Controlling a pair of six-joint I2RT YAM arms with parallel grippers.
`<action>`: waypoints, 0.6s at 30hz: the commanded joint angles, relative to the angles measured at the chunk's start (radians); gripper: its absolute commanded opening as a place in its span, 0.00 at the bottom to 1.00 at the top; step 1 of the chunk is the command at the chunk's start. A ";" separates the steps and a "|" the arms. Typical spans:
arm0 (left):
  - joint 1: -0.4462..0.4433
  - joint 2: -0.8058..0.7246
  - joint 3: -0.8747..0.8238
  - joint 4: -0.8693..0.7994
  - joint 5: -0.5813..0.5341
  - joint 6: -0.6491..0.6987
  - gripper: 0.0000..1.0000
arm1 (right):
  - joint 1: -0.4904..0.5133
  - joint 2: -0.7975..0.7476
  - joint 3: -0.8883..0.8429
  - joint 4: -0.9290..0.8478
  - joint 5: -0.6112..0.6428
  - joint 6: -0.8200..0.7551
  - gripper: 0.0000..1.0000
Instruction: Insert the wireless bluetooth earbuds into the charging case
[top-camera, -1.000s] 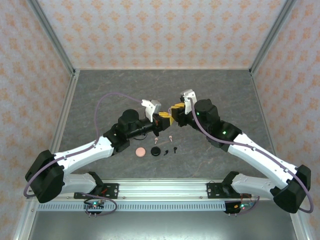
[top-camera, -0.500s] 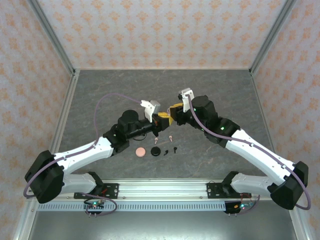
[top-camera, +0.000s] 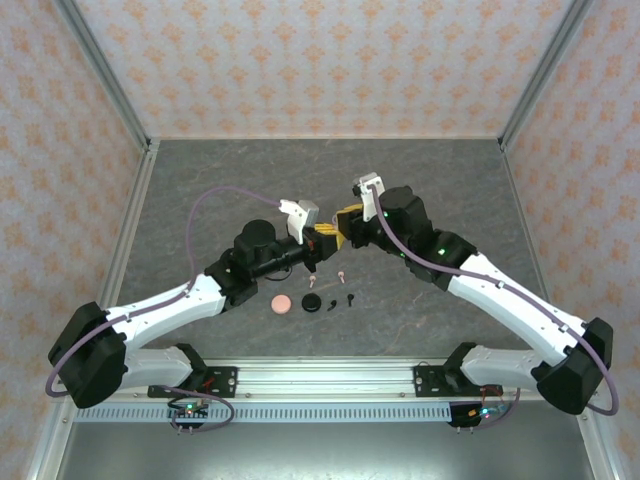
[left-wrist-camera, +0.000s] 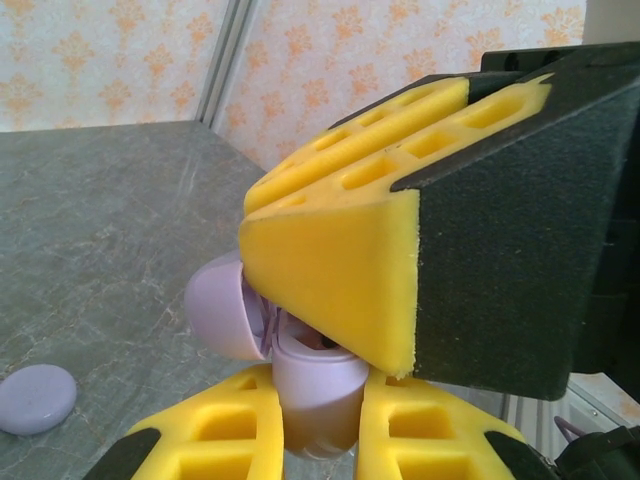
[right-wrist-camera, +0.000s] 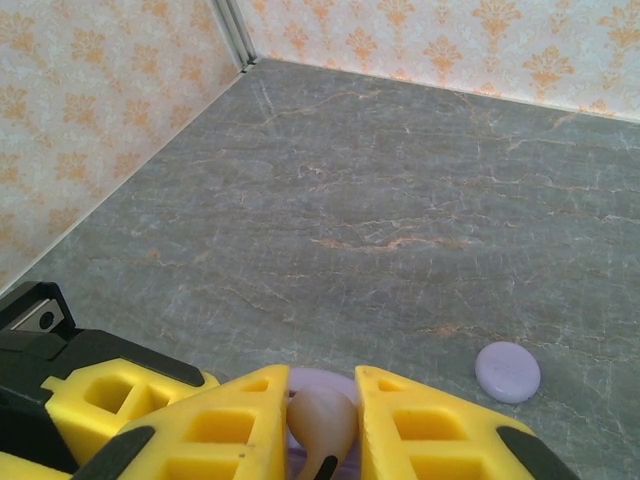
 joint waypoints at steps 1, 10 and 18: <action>-0.004 -0.023 0.015 0.079 0.022 0.024 0.00 | -0.005 0.017 0.020 -0.058 0.000 0.002 0.22; -0.004 -0.018 0.017 0.084 0.026 0.024 0.00 | -0.006 0.044 0.032 -0.067 0.020 0.000 0.25; -0.005 -0.015 0.018 0.089 0.029 0.021 0.00 | -0.006 0.057 0.050 -0.070 0.023 -0.001 0.28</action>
